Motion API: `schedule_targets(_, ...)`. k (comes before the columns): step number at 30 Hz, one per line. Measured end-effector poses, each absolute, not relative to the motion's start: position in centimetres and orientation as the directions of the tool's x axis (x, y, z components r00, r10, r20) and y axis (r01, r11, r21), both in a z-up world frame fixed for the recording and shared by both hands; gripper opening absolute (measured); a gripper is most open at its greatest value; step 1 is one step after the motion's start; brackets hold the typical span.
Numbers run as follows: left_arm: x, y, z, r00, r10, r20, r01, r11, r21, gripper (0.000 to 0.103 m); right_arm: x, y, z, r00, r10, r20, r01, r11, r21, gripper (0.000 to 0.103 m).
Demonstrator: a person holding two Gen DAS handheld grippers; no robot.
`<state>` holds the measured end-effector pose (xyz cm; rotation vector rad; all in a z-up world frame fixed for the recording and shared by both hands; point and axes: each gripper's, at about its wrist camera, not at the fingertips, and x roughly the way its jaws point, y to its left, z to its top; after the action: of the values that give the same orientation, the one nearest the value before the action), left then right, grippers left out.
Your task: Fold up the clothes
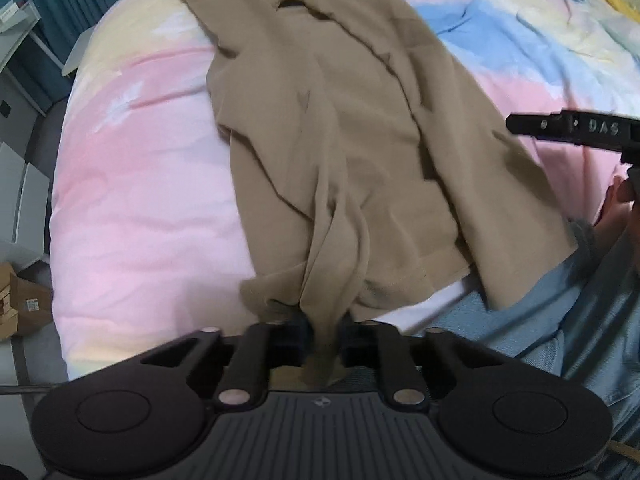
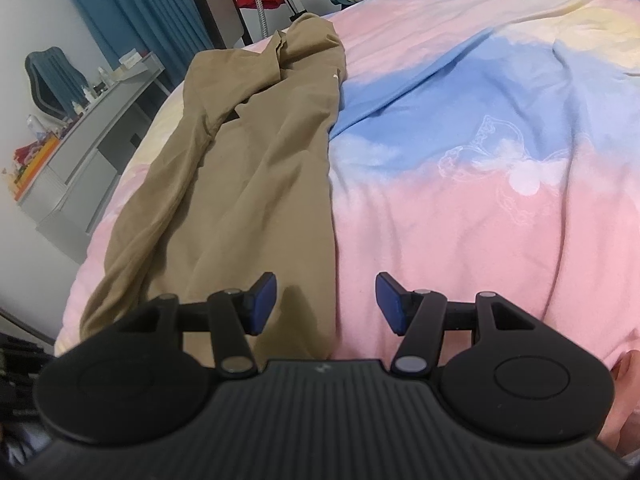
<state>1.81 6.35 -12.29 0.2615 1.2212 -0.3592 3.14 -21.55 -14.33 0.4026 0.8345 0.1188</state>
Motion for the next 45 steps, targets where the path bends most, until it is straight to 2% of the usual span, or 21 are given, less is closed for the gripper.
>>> schedule_targets(5,2.0,8.1,-8.5,0.229,-0.291,-0.929,0.245,0.941,-0.234,0.005,2.9,-21.7,-14.3,0.677,0.267,-0.686,0.048,0.914,0.402,0.058)
schedule_targets(11,1.2,6.8,-10.3,0.203,-0.282,-0.938,0.241,0.943,-0.231,0.008,3.0,-21.6,-14.2,0.674,0.275,-0.685,0.04,0.913,0.406,0.058)
schedule_targets(13,1.2,6.3,-11.9,0.188,-0.26,-0.947,0.253,0.945,-0.209,0.022,2.9,-21.6,-14.2,0.672,0.277,-0.686,0.04,0.912,0.407,0.058)
schedule_targets(15,0.9,6.1,-12.4,0.184,-0.258,-0.948,0.289,0.936,-0.199,0.048,2.9,-21.6,-14.2,0.669,0.28,-0.689,0.04,0.911,0.409,0.058)
schedule_targets(21,0.1,8.7,-10.2,0.312,-0.334,-0.889,0.275,0.928,-0.252,0.08,2.9,-21.8,-14.5,0.648,0.308,-0.696,0.045,0.897,0.439,0.058)
schedule_targets(25,1.5,12.1,-9.8,0.443,-0.379,-0.812,0.157,0.925,-0.346,0.083,3.1,-21.8,-14.8,0.626,0.328,-0.708,0.05,0.889,0.456,0.058)
schedule_targets(28,3.6,13.9,-11.4,0.449,-0.368,-0.814,-0.006,0.91,-0.415,0.083,3.2,-21.8,-15.2,0.607,0.326,-0.725,0.065,0.888,0.455,0.058)
schedule_targets(30,4.6,14.1,-12.5,0.421,-0.384,-0.822,-0.045,0.896,-0.441,0.081,3.3,-21.9,-15.4,0.596,0.328,-0.733,0.076,0.886,0.458,0.057)
schedule_targets(36,5.6,12.7,-14.4,0.354,-0.344,-0.87,-0.024,0.926,-0.376,0.081,3.6,-22.2,-16.2,0.56,0.366,-0.743,0.095,0.863,0.497,0.058)
schedule_targets(40,5.3,11.9,-15.4,0.296,-0.381,-0.876,0.027,0.92,-0.391,0.081,3.7,-22.3,-16.6,0.529,0.432,-0.731,0.097,0.825,0.557,0.058)
schedule_targets(44,4.6,10.9,-16.0,0.242,-0.394,-0.887,0.085,0.919,-0.386,0.079,3.7,-21.6,-17.1,0.47,0.504,-0.725,0.072,0.797,0.6,0.058)
schedule_targets(45,4.4,10.5,-16.1,0.234,-0.388,-0.891,0.103,0.922,-0.374,0.076,3.6,-21.3,-17.0,0.456,0.512,-0.728,0.056,0.8,0.597,0.058)
